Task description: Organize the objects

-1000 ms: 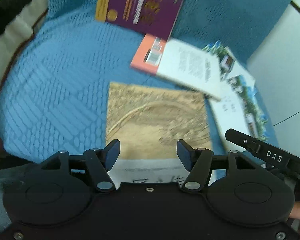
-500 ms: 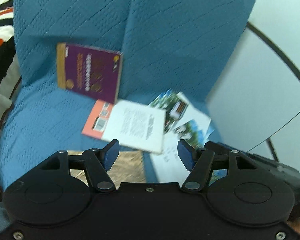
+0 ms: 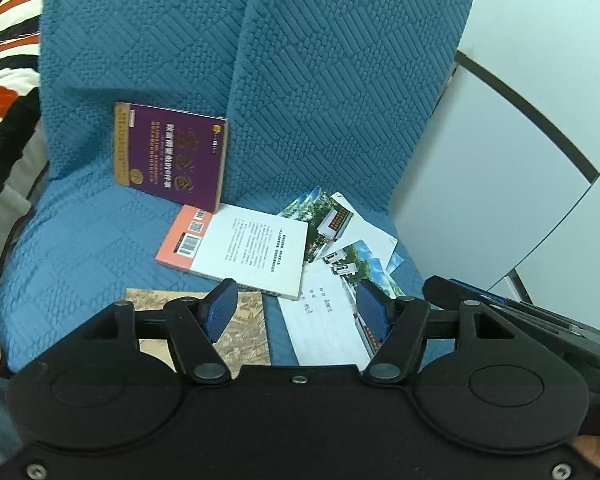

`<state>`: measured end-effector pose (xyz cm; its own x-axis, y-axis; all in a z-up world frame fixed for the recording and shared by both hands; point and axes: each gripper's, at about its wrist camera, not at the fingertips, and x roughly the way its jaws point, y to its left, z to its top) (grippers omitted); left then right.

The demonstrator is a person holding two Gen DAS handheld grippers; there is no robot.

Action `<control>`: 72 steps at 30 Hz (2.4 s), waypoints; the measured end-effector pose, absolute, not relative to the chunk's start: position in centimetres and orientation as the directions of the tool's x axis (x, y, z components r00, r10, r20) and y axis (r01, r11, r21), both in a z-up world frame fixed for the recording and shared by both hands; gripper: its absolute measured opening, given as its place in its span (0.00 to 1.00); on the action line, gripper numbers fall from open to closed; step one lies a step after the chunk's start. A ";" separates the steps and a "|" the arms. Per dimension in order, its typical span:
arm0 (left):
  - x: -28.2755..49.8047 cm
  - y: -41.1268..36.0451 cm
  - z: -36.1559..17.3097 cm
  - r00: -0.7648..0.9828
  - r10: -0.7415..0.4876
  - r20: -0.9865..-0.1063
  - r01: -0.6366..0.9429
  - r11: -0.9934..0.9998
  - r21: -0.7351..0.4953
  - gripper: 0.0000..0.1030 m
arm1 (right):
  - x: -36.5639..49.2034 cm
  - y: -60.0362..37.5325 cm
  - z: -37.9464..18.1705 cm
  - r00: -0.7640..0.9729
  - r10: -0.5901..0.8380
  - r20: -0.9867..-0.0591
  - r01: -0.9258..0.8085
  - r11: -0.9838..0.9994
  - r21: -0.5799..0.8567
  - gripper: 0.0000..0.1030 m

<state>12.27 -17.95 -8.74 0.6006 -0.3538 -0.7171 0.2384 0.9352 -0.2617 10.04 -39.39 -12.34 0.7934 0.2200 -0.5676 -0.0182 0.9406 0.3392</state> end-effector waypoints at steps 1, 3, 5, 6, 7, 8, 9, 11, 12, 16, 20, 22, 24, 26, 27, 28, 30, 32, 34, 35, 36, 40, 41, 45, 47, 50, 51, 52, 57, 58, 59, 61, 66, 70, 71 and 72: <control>11.7 -17.5 -8.6 0.604 -0.353 -0.714 0.235 0.936 -0.263 0.62 | 9.6 -39.2 -12.2 0.796 0.218 -0.565 -0.018 0.941 0.338 0.24; 10.7 -16.9 -8.5 0.615 -0.351 -0.706 0.238 0.936 -0.259 0.63 | 8.8 -38.9 -12.0 0.803 0.226 -0.551 -0.029 0.939 0.343 0.24; 9.9 -16.2 -8.3 0.620 -0.352 -0.701 0.238 0.936 -0.259 0.64 | 8.1 -38.4 -11.8 0.810 0.221 -0.543 -0.031 0.941 0.336 0.24; 9.6 -15.9 -8.3 0.622 -0.356 -0.698 0.240 0.935 -0.263 0.64 | 7.7 -38.1 -11.7 0.813 0.221 -0.538 -0.035 0.942 0.334 0.24; 9.2 -15.5 -8.2 0.627 -0.357 -0.693 0.243 0.934 -0.262 0.64 | 7.4 -37.9 -11.6 0.817 0.224 -0.532 -0.040 0.942 0.334 0.24; 8.9 -15.2 -8.1 0.633 -0.357 -0.687 0.247 0.934 -0.258 0.64 | 7.0 -37.6 -11.5 0.821 0.223 -0.526 -0.044 0.942 0.331 0.24; 8.5 -15.0 -8.0 0.640 -0.355 -0.681 0.249 0.935 -0.253 0.64 | 6.7 -37.2 -11.5 0.824 0.223 -0.520 -0.046 0.943 0.330 0.24; 8.0 -14.2 -7.7 0.650 -0.357 -0.671 0.253 0.934 -0.252 0.65 | 6.2 -36.6 -11.5 0.827 0.224 -0.516 -0.046 0.941 0.335 0.24; 7.6 -13.8 -7.6 0.654 -0.361 -0.665 0.255 0.932 -0.257 0.65 | 6.0 -36.2 -11.5 0.826 0.225 -0.516 -0.045 0.940 0.337 0.24; 6.6 -12.2 -7.2 0.664 -0.380 -0.644 0.271 0.925 -0.267 0.67 | 5.0 -34.6 -11.7 0.822 0.241 -0.516 -0.059 0.937 0.344 0.25; 5.4 -10.7 -6.6 0.695 -0.365 -0.620 0.260 0.931 -0.257 0.71 | 4.3 -32.9 -12.0 0.811 0.266 -0.521 -0.080 0.932 0.352 0.25; 5.1 -9.7 -6.5 0.704 -0.360 -0.612 0.242 0.932 -0.270 0.71 | 4.1 -32.2 -12.3 0.807 0.281 -0.520 -0.093 0.929 0.357 0.25; 4.9 -8.5 -6.5 0.711 -0.362 -0.603 0.231 0.930 -0.286 0.73 | 4.2 -31.7 -12.5 0.803 0.282 -0.525 -0.095 0.930 0.354 0.25; 4.9 -7.5 -6.6 0.720 -0.353 -0.598 0.218 0.933 -0.288 0.76 | 4.4 -31.3 -12.8 0.807 0.287 -0.516 -0.103 0.929 0.356 0.26; 4.9 -7.1 -6.7 0.725 -0.348 -0.595 0.213 0.934 -0.287 0.76 | 4.7 -31.1 -12.9 0.809 0.281 -0.517 -0.100 0.931 0.350 0.26; 4.9 -6.8 -6.8 0.728 -0.346 -0.592 0.212 0.935 -0.286 0.77 | 4.9 -31.0 -13.0 0.810 0.275 -0.517 -0.097 0.933 0.345 0.26; 5.1 -6.2 -7.1 0.730 -0.341 -0.593 0.210 0.937 -0.280 0.77 | 5.6 -30.7 -13.3 0.811 0.269 -0.519 -0.094 0.936 0.340 0.26; 5.3 -5.7 -7.3 0.739 -0.328 -0.589 0.207 0.942 -0.265 0.79 | 6.0 -30.5 -13.6 0.810 0.266 -0.523 -0.089 0.937 0.339 0.26; 5.4 -5.3 -7.5 0.745 -0.317 -0.586 0.202 0.946 -0.254 0.80 | 6.3 -30.3 -13.8 0.811 0.258 -0.525 -0.085 0.940 0.330 0.26; 5.5 -5.1 -7.6 0.748 -0.311 -0.586 0.197 0.948 -0.252 0.82 | 6.4 -30.2 -13.9 0.811 0.253 -0.527 -0.081 0.942 0.327 0.26; 5.6 -4.8 -7.7 0.750 -0.309 -0.585 0.193 0.948 -0.253 0.83 | 6.6 -30.2 -14.0 0.812 0.250 -0.528 -0.078 0.942 0.327 0.26; 6.5 -4.1 -8.5 0.752 -0.314 -0.579 0.195 0.946 -0.259 0.98 | 6.7 -29.8 -14.3 0.815 0.235 -0.529 -0.069 0.947 0.314 0.32; 6.7 -4.1 -8.7 0.754 -0.309 -0.579 0.195 0.948 -0.253 0.99 | 6.8 -29.7 -14.4 0.817 0.228 -0.529 -0.067 0.950 0.306 0.49; 8.3 -4.4 -10.2 0.748 -0.298 -0.592 0.192 0.952 -0.237 0.99 | 7.4 -29.7 -15.3 0.814 0.229 -0.534 -0.052 0.944 0.326 0.86; 9.2 -4.7 -11.0 0.744 -0.293 -0.601 0.194 0.955 -0.225 0.99 | 8.0 -29.8 -15.9 0.806 0.228 -0.546 -0.047 0.945 0.324 0.86; 10.7 -5.1 -12.3 0.746 -0.288 -0.601 0.183 0.956 -0.231 0.99 | 8.8 -29.6 -16.7 0.803 0.224 -0.552 -0.047 0.948 0.316 0.86; 11.1 -5.3 -12.6 0.750 -0.282 -0.598 0.178 0.957 -0.228 0.99 | 9.1 -29.5 -16.9 0.803 0.223 -0.553 -0.051 0.950 0.309 0.86; 11.6 -5.5 -13.0 0.751 -0.278 -0.598 0.177 0.959 -0.224 0.99 | 9.4 -29.5 -17.1 0.804 0.221 -0.552 -0.054 0.952 0.303 0.86; 13.9 -6.0 -14.6 0.751 -0.271 -0.602 0.183 0.962 -0.204 0.99 | 11.0 -29.7 -18.4 0.810 0.217 -0.546 -0.067 0.957 0.281 0.86; 14.4 -6.2 -15.0 0.747 -0.267 -0.608 0.183 0.963 -0.198 0.99 | 11.3 -29.7 -18.7 0.808 0.215 -0.548 -0.067 0.959 0.276 0.86; 15.0 -6.3 -15.3 0.740 -0.265 -0.618 0.180 0.964 -0.197 0.99 | 11.7 -29.8 -19.0 0.807 0.212 -0.551 -0.066 0.960 0.272 0.86; 15.9 -6.5 -15.9 0.730 -0.254 -0.634 0.165 0.967 -0.197 0.99 | 12.2 -30.0 -19.5 0.808 0.210 -0.551 -0.066 0.961 0.268 0.86; 17.9 -6.8 -16.7 0.732 -0.259 -0.630 0.175 0.965 -0.193 0.99 | 13.8 -30.5 -20.7 0.809 0.200 -0.553 -0.055 0.962 0.267 0.86; 19.7 -6.6 -17.2 0.738 -0.255 -0.625 0.164 0.966 -0.201 0.99 | 15.4 -30.7 -21.2 0.817 0.192 -0.543 -0.045 0.961 0.271 0.86; 20.2 -6.5 -17.4 0.739 -0.254 -0.624 0.161 0.966 -0.202 0.99 | 15.8 -30.7 -21.4 0.822 0.185 -0.539 -0.044 0.964 0.264 0.86; 20.7 -6.6 -17.6 0.740 -0.254 -0.623 0.162 0.966 -0.201 0.99 | 16.3 -30.7 -21.5 0.824 0.177 -0.539 -0.039 0.965 0.258 0.86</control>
<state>20.69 -6.59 -17.56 0.7400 -0.2542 -0.6227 0.1624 0.9660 -0.2013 16.35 -30.75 -21.49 0.8235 0.1775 -0.5388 -0.0392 0.9653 0.2580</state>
